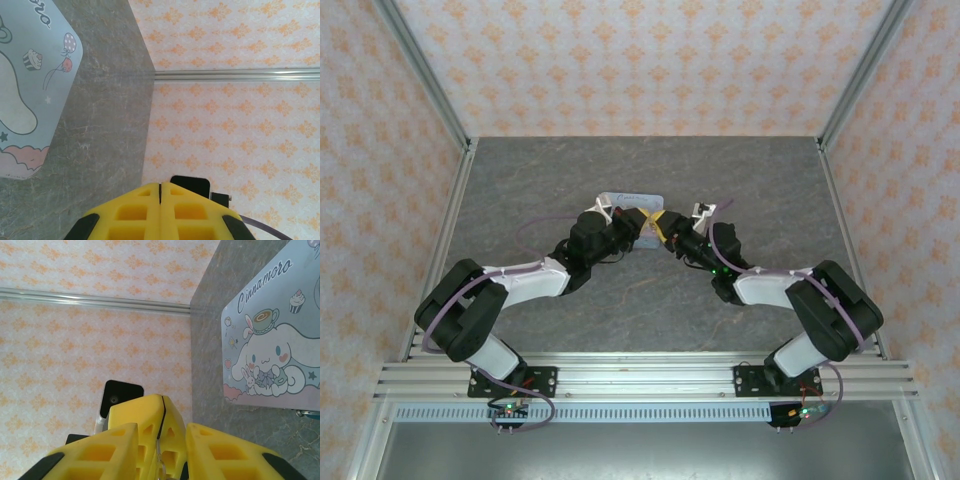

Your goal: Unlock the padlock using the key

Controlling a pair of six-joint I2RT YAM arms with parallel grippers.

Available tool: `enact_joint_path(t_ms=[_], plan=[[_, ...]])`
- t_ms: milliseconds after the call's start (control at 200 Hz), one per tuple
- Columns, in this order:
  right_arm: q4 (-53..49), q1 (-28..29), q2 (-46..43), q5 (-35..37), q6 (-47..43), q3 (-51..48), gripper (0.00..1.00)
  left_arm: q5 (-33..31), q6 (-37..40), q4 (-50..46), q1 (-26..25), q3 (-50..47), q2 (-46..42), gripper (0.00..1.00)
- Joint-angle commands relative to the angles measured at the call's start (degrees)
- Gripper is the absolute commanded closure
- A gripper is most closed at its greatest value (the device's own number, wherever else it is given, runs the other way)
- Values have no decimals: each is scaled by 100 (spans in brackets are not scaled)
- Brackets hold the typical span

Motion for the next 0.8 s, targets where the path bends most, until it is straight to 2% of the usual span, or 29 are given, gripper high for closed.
enact_joint_path(t_ms=[0,135,230,315,460,791], plan=[[257,59,80,53,28,28,73,-178,83,139,-95,180,44,100],[305,78,131,37,55,37,74,-184,100,129,-110,187,35,100],[311,90,139,39,53,16,69,-194,101,129,-112,191,31,100],[333,85,135,70,55,-14,74,-191,101,129,-112,191,26,100],[358,85,126,81,81,-42,76,-216,110,96,-113,191,16,100],[408,129,-46,-10,91,-172,72,-237,110,109,-119,179,34,100]])
